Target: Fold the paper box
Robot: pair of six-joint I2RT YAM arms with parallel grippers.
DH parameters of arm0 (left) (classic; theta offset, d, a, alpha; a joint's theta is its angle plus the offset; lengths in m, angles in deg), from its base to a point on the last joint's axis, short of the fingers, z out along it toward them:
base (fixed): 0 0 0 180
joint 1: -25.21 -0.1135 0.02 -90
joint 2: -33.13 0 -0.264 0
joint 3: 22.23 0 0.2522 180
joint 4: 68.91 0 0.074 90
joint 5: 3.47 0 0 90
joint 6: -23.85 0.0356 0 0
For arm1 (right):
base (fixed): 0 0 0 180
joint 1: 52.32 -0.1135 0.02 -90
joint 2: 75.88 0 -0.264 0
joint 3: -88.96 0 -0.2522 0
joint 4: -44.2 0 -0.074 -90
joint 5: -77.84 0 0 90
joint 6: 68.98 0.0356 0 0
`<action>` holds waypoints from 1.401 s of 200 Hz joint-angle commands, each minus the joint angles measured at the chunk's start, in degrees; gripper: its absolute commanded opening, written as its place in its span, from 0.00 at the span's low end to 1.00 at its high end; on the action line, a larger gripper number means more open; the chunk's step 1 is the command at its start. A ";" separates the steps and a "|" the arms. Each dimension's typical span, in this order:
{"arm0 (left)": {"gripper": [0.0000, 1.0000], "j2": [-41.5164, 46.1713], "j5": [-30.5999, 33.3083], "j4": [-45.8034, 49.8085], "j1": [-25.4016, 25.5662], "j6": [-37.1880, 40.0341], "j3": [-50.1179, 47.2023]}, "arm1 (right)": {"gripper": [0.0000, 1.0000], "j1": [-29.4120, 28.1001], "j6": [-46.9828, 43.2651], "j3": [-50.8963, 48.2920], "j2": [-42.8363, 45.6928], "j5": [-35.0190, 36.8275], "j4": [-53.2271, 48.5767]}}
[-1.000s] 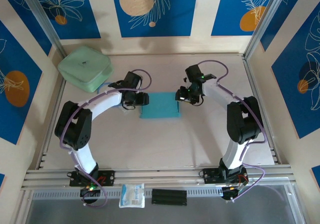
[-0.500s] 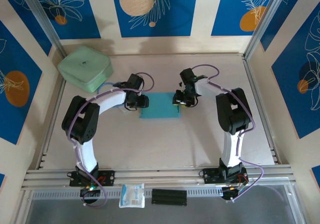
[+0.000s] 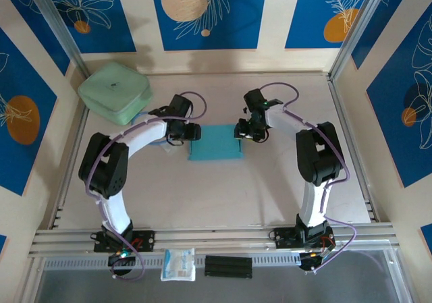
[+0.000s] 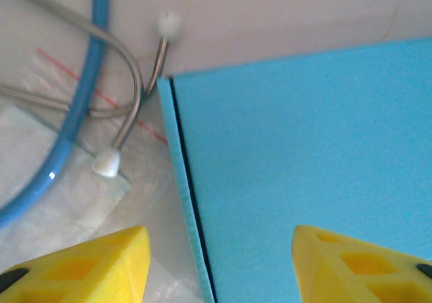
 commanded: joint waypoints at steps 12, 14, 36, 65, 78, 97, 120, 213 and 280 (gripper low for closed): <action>0.58 -1.45 0.43 2.71 -0.59 1.48 2.37 | 0.42 0.18 -0.41 2.99 -1.75 -1.84 -1.19; 0.58 -1.62 0.35 2.62 -0.59 1.40 2.32 | 0.42 0.18 -0.41 3.10 -1.97 -1.90 -1.15; 0.55 -3.53 -0.54 1.48 -0.60 1.25 1.87 | 0.39 0.16 -0.46 4.16 -4.01 -2.95 -1.18; 0.47 -5.87 -4.12 -0.28 -0.57 1.60 1.39 | 0.38 -0.14 -0.99 4.43 -5.02 -3.10 -1.49; 0.43 -6.17 -5.14 -1.13 -0.50 1.32 0.77 | 0.37 -0.14 -1.04 4.07 -5.07 -3.01 -1.31; 0.36 -6.10 -5.96 -2.20 -0.51 0.65 -0.15 | 0.31 -0.25 -0.75 3.30 -4.92 -3.25 -0.82; 0.30 -6.02 -7.38 -3.48 -0.51 -0.36 -1.03 | 0.26 -0.45 0.36 2.39 -4.89 -4.13 0.53; 0.24 -7.20 -13.14 -12.98 4.82 -8.78 -4.91 | 0.14 -6.13 15.22 -3.97 -6.29 -10.31 14.49; 0.50 -3.11 0.20 -4.29 6.29 -2.07 -2.27 | 0.18 -5.40 9.79 -1.69 -3.34 0.57 6.34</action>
